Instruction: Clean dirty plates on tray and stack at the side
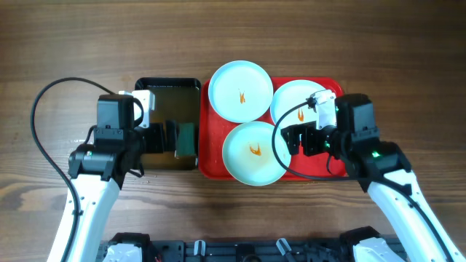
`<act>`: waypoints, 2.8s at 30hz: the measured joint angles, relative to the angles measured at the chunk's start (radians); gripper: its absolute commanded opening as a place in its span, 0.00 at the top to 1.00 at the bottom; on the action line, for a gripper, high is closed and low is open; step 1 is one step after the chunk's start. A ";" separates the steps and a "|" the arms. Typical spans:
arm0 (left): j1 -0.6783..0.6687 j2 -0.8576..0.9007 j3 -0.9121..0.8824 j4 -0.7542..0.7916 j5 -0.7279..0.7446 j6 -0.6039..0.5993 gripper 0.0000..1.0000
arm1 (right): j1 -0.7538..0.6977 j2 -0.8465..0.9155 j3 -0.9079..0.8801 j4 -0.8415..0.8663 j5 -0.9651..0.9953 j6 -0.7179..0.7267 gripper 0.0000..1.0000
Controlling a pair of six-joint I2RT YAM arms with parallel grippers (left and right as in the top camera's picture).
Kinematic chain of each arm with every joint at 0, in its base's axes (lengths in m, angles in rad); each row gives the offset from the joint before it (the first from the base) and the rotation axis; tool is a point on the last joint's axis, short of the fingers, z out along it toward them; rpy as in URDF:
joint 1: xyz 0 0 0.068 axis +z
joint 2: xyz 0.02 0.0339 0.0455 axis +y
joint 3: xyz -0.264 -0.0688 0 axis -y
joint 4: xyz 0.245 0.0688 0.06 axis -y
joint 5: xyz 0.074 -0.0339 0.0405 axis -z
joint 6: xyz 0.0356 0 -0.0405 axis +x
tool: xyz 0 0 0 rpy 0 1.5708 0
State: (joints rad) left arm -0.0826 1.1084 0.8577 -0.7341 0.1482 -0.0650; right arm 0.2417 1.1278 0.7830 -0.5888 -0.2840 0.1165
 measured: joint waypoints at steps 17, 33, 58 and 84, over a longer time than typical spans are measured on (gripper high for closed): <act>-0.121 0.353 0.004 0.196 0.032 -0.030 0.00 | 0.000 0.348 0.002 -0.053 -0.024 0.197 0.47; -0.146 0.492 0.006 0.208 -0.055 -0.140 0.00 | 0.000 0.360 0.002 -0.035 -0.024 0.197 0.45; -0.172 0.562 0.013 0.211 -0.053 -0.233 0.42 | 0.000 0.360 0.002 -0.031 -0.024 0.197 0.43; -0.189 0.607 0.068 0.282 -0.261 -0.182 0.39 | 0.000 0.360 0.002 -0.031 -0.024 0.197 0.43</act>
State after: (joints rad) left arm -0.2714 1.7149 0.9260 -0.4526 -0.1123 -0.2466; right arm 0.2417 1.4883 0.7845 -0.6201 -0.3077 0.3138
